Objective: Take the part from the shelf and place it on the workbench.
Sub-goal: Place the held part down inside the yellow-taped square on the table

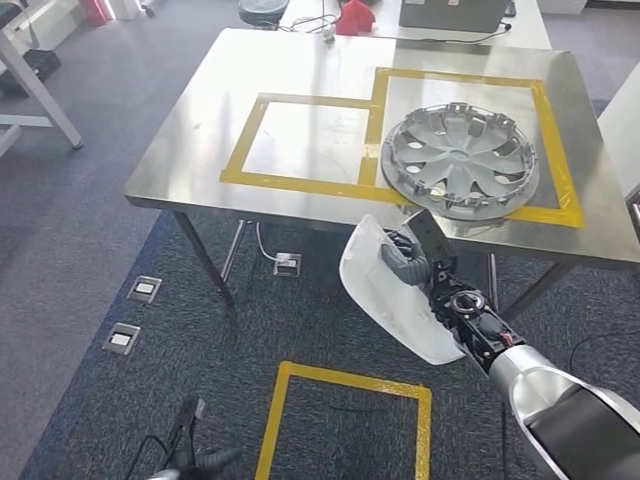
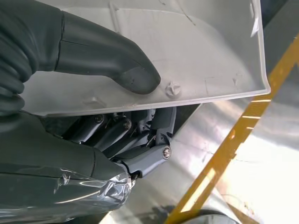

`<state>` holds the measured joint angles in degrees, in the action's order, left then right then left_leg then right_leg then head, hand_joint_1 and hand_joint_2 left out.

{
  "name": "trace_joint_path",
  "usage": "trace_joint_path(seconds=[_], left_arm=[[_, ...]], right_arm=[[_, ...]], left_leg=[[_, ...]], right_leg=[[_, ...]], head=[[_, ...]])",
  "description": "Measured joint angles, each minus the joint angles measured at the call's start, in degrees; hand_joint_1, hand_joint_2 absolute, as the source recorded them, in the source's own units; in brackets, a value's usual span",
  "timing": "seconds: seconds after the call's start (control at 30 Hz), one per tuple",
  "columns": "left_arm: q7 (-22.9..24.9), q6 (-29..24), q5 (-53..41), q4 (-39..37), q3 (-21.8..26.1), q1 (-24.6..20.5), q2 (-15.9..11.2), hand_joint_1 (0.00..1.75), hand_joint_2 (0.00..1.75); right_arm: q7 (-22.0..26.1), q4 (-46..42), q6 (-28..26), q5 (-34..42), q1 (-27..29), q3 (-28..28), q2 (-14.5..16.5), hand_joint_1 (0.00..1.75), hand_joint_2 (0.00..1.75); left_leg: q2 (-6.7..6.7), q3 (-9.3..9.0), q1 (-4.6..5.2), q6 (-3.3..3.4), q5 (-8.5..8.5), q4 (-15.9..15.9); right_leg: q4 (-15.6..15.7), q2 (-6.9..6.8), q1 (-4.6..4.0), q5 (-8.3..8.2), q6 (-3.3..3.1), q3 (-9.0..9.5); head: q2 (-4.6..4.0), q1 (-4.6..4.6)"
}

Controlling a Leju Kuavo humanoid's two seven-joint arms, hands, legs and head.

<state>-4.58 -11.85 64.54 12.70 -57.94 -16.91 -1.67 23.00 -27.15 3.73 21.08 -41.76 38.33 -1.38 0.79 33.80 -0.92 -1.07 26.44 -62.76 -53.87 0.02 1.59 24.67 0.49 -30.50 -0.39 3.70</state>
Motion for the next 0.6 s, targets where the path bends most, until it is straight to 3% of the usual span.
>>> trace_joint_path(seconds=[0.07, 0.1, 0.13, 0.17, 0.2, 0.27, 0.3, 0.33, 0.4, 0.43, 0.5, 0.53, 0.6], left_arm=[[0.0, 0.0, 0.0, 0.0, -0.1, 0.1, 0.0, 0.0, 1.75], [0.0, 0.0, 0.0, 0.0, -0.2, 0.2, 0.0, 0.0, 1.75], [0.0, 0.0, 0.0, 0.0, -0.3, 0.3, 0.0, 0.0, 1.75], [0.0, 0.0, 0.0, 0.0, -0.4, 0.4, 0.0, 0.0, 1.75], [0.0, -0.1, 0.0, 0.0, -0.5, 0.5, -0.1, 0.0, 1.75], [0.0, -0.1, 0.0, 0.0, -0.6, 0.7, -0.3, 0.0, 1.75], [0.1, -0.1, 0.0, 0.0, -0.6, 0.7, -0.3, 0.0, 1.75], [0.1, -0.1, 0.0, 0.0, -0.6, 0.8, -0.3, 0.0, 1.75], [0.1, -0.1, 0.0, 0.0, -0.6, 0.7, -0.3, 0.0, 1.75], [0.1, -0.1, 0.0, 0.0, -0.6, 0.6, -0.3, 0.0, 1.75], [0.1, -0.1, 0.0, 0.0, -0.6, 0.4, -0.4, 0.0, 1.75], [0.2, -0.1, 0.0, 0.0, -0.6, 0.4, -0.4, 0.0, 1.75], [0.3, -0.1, 0.0, 0.0, -0.7, 0.5, -0.3, 0.0, 1.75]], right_arm=[[0.0, 0.0, 0.1, 0.1, 0.0, 0.0, 0.0, 1.75, 1.75], [0.0, 0.0, 0.1, 0.1, 0.2, 0.0, 0.0, 1.75, 1.75], [0.0, 0.0, 0.2, 0.1, 0.4, 0.0, 0.0, 1.75, 1.75], [0.0, 0.0, 0.2, 0.1, 0.5, 0.0, 0.0, 1.75, 1.75], [0.0, 0.0, 0.2, 0.1, 0.6, 0.0, 0.0, 1.75, 1.75], [-0.1, 0.0, 0.2, 0.1, 0.7, 0.1, 0.0, 1.75, 1.75], [-0.1, 0.0, 0.2, 0.0, 0.7, 0.1, 0.0, 1.75, 1.75], [-0.1, 0.0, 0.2, 0.0, 0.7, 0.1, 0.0, 1.75, 1.75], [-0.1, -0.1, 0.2, 0.0, 0.4, 0.1, 0.1, 1.75, 1.75], [0.0, -0.2, 0.2, 0.0, 0.2, 0.0, 0.1, 1.75, 1.75], [0.1, -0.2, 0.1, 0.1, 0.0, 0.0, 0.1, 1.75, 1.75], [0.1, -0.2, 0.2, 0.1, 0.1, 0.0, 0.1, 1.75, 1.75], [0.2, -0.2, 0.2, 0.1, 0.5, 0.1, 0.1, 1.75, 1.75]], left_leg=[[-0.2, 6.07, 0.01, -0.38, 2.09, -7.6], [-0.22, 8.38, 0.01, -0.45, 3.5, -9.4], [-0.23, 9.78, 0.02, -0.39, 4.27, -9.3], [-0.26, 10.21, 0.04, -0.19, 3.77, -7.3], [-0.31, 9.91, 0.09, 0.15, 1.54, -3.8], [-0.51, 8.68, 0.44, 0.97, -6.04, 4.5], [-0.53, 8.23, 0.64, 1.22, -8.85, 7.0], [-0.48, 7.87, 0.75, 1.39, -10.16, 8.2], [-0.29, 6.75, 0.66, 1.68, -9.15, 8.3], [-0.26, 5.9, 0.6, 2.01, -8.49, 8.3], [-0.21, 4.09, 0.62, 2.63, -7.18, 8.4], [-0.15, 3.18, 0.69, 2.87, -6.36, 8.4], [0.2, 1.12, 0.86, 3.12, -4.56, 8.4]], right_leg=[[0.1, 0.1, -0.04, 1.12, -0.29, 1.28], [0.2, 0.18, -0.06, 1.79, -0.3, 2.03], [0.2, 0.25, -0.07, 2.53, -0.27, 2.92], [0.2, 0.29, -0.06, 3.34, -0.21, 3.92], [0.2, 0.3, -0.06, 4.21, -0.11, 5.0], [0.2, 0.39, -0.23, 6.1, 0.3, 6.75], [0.4, 0.4, -0.39, 7.1, 0.59, 7.39], [0.5, 0.47, -0.59, 7.63, 0.94, 8.13], [-0.8, 0.47, -0.67, 7.37, 1.62, 8.69], [-3.2, 0.46, -0.61, 6.41, 1.87, 7.98], [-10.3, 0.35, -0.51, 5.7, 2.09, 3.69], [-13.9, 0.33, -0.58, 6.74, 2.09, 1.01], [-17.5, 0.33, -0.71, 12.06, 2.01, -3.64]], head=[[-0.01, 0.04], [-0.01, 0.04], [-0.01, 0.04], [-0.01, 0.04], [0.0, 0.04], [0.0, 0.04], [0.0, 0.03], [0.0, 0.05], [0.0, 0.04], [0.0, 0.05], [0.0, 0.0], [0.0, 0.01], [0.0, 0.0]])
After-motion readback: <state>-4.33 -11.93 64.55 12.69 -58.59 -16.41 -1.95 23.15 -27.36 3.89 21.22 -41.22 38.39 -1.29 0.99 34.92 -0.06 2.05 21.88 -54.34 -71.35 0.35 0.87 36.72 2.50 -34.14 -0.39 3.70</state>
